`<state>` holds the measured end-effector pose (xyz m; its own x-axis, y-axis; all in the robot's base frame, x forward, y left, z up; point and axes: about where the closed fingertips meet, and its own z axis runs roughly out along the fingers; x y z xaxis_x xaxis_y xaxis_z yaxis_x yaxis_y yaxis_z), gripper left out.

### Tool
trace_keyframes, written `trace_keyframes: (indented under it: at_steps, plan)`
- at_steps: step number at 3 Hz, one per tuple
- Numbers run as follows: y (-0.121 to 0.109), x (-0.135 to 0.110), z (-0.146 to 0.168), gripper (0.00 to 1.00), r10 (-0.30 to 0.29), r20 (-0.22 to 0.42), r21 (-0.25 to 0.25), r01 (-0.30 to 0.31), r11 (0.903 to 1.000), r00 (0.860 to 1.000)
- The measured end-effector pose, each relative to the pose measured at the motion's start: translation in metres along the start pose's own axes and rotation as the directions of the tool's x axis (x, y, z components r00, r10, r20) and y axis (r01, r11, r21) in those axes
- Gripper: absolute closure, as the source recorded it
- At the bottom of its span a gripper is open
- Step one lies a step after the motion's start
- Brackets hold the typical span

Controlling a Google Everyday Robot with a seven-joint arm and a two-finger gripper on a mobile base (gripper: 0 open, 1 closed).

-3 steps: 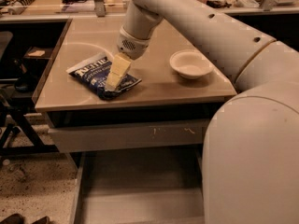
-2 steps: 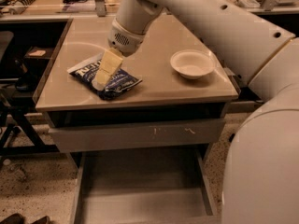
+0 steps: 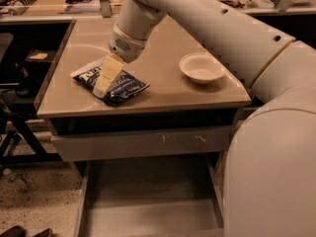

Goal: Place blue chip bag into middle drawer

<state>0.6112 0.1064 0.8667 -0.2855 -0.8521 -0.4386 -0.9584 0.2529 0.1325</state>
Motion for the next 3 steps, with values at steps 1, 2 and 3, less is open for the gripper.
trace_keyframes:
  at_steps: [1,2,3]
  plan:
    - [-0.017,-0.003,0.014,0.00,0.028,-0.007,-0.001,-0.028,0.9996,1.000]
    - [-0.031,-0.003,0.029,0.00,0.047,-0.017,-0.013,-0.048,0.9988,0.999]
    - [-0.039,0.008,0.049,0.00,0.081,-0.018,-0.048,-0.082,0.9955,0.997]
